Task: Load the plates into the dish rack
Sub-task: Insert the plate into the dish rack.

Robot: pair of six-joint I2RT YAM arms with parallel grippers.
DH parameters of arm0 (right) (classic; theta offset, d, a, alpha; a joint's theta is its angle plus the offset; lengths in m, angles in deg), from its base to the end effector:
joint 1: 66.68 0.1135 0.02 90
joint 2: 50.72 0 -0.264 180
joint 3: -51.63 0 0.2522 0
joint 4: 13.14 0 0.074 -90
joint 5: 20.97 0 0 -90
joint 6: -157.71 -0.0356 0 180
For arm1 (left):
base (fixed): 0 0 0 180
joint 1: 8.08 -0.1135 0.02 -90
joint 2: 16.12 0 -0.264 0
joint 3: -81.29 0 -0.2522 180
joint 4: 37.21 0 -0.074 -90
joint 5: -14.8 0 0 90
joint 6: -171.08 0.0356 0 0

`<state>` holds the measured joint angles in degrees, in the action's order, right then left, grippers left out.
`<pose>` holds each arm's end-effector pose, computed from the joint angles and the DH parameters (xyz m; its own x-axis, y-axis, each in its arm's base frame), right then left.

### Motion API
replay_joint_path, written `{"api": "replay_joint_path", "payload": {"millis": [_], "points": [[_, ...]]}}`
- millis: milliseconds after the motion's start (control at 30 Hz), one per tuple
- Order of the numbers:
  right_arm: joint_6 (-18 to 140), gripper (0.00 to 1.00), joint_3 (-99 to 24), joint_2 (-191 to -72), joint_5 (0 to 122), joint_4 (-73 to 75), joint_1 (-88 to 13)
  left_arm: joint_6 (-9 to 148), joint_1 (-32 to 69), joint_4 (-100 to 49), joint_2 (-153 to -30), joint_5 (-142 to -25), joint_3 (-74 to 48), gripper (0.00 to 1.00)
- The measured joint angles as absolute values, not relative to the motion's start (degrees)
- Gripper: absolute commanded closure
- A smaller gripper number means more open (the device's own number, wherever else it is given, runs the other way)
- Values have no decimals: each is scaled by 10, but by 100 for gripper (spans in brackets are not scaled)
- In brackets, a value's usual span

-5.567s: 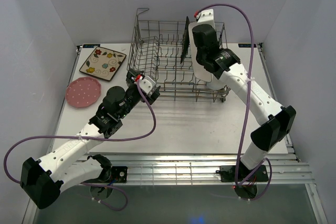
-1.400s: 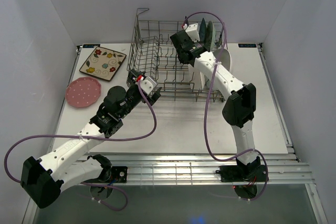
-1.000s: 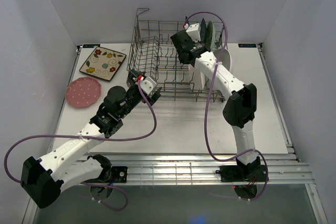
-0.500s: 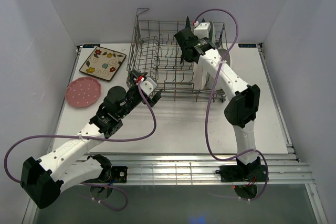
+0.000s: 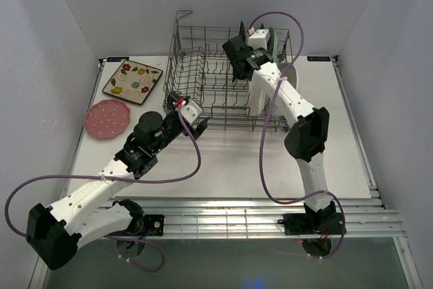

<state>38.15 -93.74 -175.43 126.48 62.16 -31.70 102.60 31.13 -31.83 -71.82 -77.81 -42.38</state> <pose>0.3943 0.2393 0.3435 -0.5362 -0.0512 -0.8425 0.4090 0.8574 -0.3125 0.1792 -0.1483 0.3253 0.1849 0.3221 -0.9285 0.6437 0.6742 0.3621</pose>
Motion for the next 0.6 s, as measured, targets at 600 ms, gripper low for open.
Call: {"api": "replay_joint_path", "payload": {"millis": [600], "points": [[434, 73, -934, -1780, 1256, 567, -321, 1026, 311, -312, -718, -780, -424, 2]]}}
